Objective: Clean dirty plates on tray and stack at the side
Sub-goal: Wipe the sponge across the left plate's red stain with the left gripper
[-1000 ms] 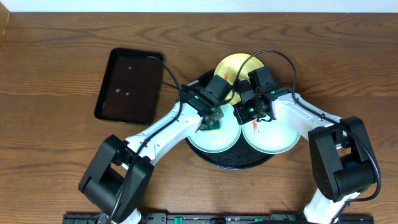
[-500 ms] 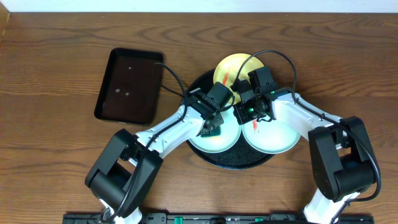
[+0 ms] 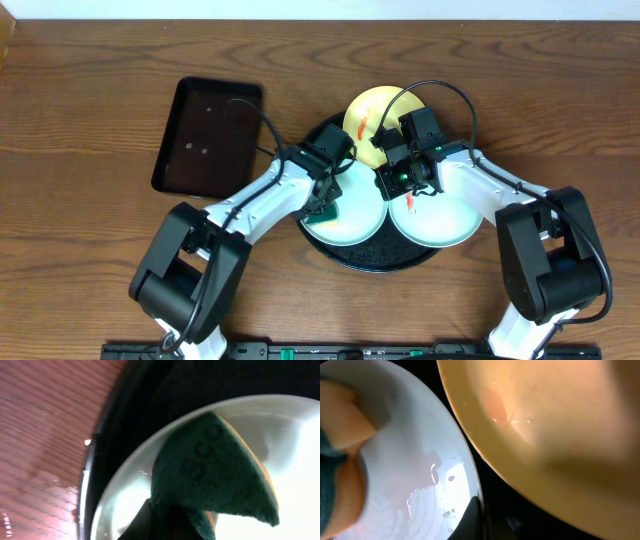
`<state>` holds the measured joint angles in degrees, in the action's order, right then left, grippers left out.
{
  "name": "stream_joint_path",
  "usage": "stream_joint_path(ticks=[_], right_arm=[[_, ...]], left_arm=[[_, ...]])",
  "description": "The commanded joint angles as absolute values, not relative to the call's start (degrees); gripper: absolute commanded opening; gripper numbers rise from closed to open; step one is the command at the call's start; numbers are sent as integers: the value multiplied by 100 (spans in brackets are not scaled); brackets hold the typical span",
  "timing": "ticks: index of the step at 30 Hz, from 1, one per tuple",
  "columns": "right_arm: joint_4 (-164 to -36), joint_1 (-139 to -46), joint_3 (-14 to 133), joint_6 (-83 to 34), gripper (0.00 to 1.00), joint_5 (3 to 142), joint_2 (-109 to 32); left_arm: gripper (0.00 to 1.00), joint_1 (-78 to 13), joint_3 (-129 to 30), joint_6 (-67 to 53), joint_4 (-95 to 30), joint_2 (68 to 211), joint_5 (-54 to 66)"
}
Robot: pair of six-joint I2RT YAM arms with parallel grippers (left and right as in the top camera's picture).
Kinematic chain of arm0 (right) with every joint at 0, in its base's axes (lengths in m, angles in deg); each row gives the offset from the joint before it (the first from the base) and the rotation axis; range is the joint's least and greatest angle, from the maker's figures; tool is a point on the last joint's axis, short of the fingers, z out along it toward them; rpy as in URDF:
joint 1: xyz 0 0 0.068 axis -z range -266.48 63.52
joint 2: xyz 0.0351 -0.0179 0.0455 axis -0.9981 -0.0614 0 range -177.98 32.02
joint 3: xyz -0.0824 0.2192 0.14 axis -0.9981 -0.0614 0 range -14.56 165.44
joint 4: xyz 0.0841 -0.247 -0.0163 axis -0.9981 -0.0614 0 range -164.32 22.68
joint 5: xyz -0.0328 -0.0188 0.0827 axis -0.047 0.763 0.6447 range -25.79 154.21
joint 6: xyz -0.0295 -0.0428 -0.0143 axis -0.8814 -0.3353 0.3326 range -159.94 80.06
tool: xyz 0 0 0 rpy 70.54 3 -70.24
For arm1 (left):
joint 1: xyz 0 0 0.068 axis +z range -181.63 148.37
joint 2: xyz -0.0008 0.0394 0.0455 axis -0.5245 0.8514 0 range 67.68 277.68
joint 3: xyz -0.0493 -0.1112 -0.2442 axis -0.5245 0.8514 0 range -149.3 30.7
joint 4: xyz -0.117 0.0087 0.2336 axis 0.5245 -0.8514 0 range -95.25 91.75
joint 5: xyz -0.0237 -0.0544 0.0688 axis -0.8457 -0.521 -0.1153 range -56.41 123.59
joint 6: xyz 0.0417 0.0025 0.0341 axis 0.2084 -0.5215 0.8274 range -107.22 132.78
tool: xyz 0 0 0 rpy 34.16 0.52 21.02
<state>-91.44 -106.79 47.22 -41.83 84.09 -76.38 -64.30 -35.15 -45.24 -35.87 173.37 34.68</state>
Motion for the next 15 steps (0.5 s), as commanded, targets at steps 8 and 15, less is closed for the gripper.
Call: stream_joint_path(ticks=[8, 15], right_arm=[[-9196, -10714, 4726, -4172, 1, 8072, -7778], [-9175, -10714, 4726, -4170, 1, 8072, -7778]], left_arm=[[7, -6161, -3259, -4470, -4020, 16469, 5234], [7, -6406, -3250, -4467, -3382, 16093, 4499]])
